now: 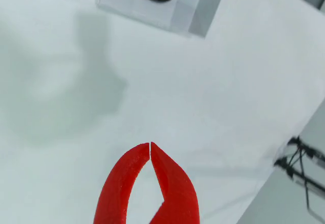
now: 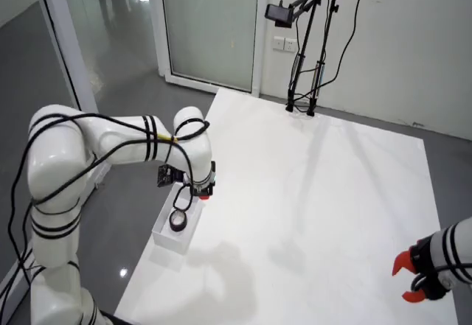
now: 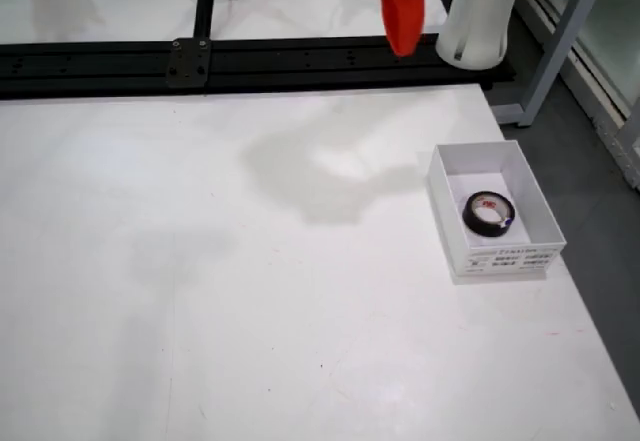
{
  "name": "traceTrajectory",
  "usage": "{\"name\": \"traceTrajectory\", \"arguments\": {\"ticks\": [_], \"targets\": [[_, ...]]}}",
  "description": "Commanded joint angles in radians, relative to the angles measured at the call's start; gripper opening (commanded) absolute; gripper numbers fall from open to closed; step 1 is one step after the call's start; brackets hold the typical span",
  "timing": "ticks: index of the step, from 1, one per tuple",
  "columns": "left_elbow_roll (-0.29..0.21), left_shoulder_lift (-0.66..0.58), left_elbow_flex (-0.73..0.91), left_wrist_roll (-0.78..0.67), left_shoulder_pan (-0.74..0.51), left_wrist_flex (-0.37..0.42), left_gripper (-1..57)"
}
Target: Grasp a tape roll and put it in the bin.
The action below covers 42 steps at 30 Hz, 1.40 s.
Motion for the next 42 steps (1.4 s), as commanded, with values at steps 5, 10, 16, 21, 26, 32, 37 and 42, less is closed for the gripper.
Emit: {"name": "traceTrajectory", "arguments": {"ticks": [5,10,16,21,26,32,37,42], "targets": [[-0.013,-0.129,0.000,-0.001,-0.325,0.037,-0.5],[-0.036,-0.141,0.000,-0.001,-0.377,0.037,-0.5],[-0.057,-0.156,0.000,-0.001,-0.407,0.037,-0.5],[-0.093,-0.158,0.000,-0.001,-0.404,0.037,-0.5],[-0.103,-0.158,0.000,-0.001,-0.402,0.037,-0.5],[-0.102,-0.158,0.000,-0.001,-0.402,0.037,-0.5],[-0.102,-0.158,0.000,-0.001,-0.393,0.037,-0.5],[-0.102,-0.158,0.000,-0.001,-0.388,0.037,-0.5]]}}
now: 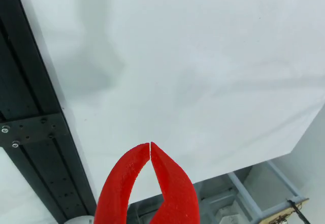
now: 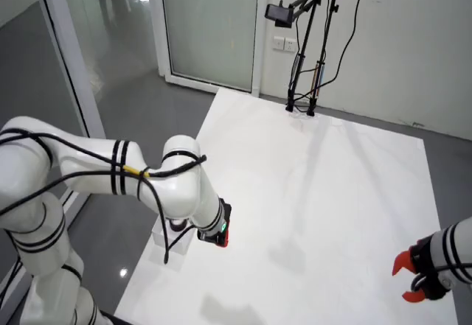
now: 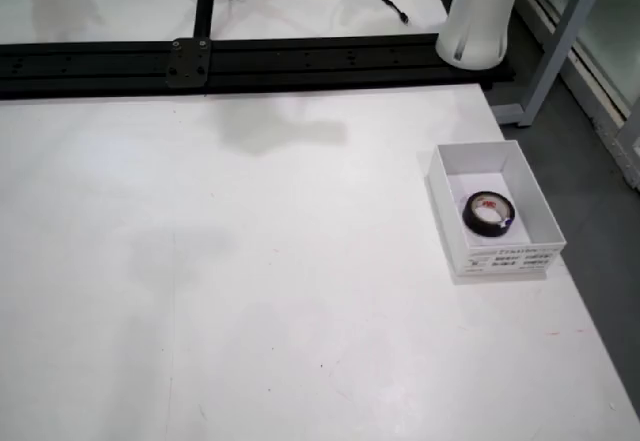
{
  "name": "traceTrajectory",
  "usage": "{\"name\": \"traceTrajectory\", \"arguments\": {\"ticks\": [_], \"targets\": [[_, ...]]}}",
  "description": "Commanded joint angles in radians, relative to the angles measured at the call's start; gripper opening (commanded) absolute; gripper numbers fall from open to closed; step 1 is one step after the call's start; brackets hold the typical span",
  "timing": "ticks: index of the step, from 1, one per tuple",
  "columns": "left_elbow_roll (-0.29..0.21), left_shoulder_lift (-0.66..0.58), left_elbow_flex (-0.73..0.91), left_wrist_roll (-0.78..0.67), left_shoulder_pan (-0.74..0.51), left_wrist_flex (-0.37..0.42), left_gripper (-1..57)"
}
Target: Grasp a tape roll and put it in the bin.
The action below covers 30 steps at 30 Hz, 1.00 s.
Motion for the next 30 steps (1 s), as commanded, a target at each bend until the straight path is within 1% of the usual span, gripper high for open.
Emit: {"name": "traceTrajectory", "arguments": {"ticks": [1,13,30], "targets": [[-0.016,-0.008,0.000,0.000,-0.009,0.002,-0.5],[-0.013,-0.008,0.000,0.000,-0.008,0.002,-0.4],[-0.008,-0.008,0.000,0.000,0.137,0.002,-0.4]]}}
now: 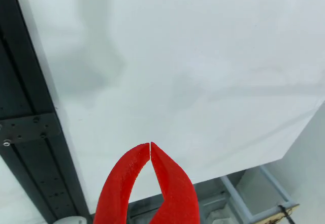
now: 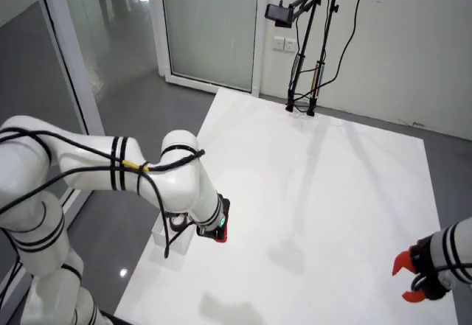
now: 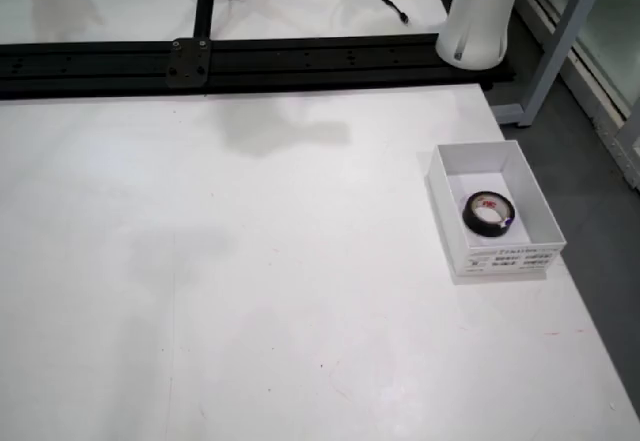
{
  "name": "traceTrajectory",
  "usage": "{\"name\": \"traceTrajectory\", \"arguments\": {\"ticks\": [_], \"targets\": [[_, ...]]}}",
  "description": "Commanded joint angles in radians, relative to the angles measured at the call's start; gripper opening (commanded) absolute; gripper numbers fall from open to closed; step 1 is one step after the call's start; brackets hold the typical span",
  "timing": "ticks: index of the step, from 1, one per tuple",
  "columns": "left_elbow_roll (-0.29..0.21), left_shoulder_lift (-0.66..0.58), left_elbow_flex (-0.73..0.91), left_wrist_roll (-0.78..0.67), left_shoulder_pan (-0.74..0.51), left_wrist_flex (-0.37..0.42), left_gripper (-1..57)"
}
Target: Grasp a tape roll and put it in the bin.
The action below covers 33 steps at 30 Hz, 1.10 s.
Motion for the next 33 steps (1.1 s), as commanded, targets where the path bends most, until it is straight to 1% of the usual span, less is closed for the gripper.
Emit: {"name": "traceTrajectory", "arguments": {"ticks": [1,8,25,33], "targets": [[0.005,-0.002,0.000,0.000,0.113,0.000,-0.4],[0.005,-0.002,0.000,0.000,0.114,0.000,-0.4],[0.004,0.001,0.000,0.000,0.001,0.000,-0.4],[0.004,0.001,0.000,0.000,-0.004,0.000,-0.4]]}}
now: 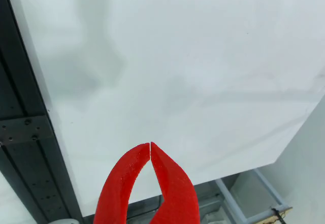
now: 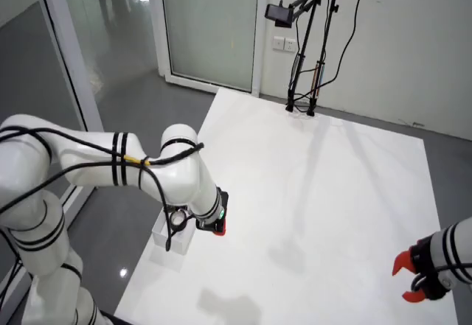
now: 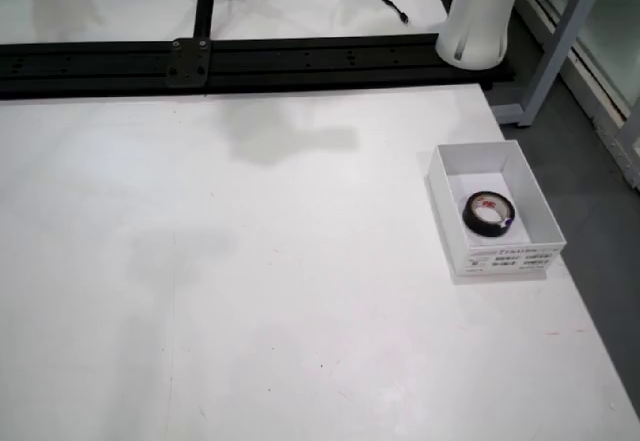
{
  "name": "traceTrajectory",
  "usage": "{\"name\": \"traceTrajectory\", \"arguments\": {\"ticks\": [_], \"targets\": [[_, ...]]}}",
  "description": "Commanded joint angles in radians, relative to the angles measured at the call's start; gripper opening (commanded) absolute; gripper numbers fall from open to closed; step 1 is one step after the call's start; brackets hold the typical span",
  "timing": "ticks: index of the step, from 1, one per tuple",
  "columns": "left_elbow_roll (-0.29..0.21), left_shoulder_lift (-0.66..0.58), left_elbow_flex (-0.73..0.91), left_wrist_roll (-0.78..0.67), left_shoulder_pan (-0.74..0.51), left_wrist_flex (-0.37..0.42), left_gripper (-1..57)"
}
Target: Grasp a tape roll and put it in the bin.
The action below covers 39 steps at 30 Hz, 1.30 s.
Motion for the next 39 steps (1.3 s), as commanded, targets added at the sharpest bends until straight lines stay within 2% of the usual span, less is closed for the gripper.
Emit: {"name": "traceTrajectory", "arguments": {"ticks": [1,19,39], "targets": [[-0.001,0.002,0.000,0.000,-0.036,0.000,-0.4],[0.000,0.000,0.000,0.000,0.055,0.000,-0.4],[0.000,0.000,0.000,0.000,-0.008,0.000,-0.4]]}}
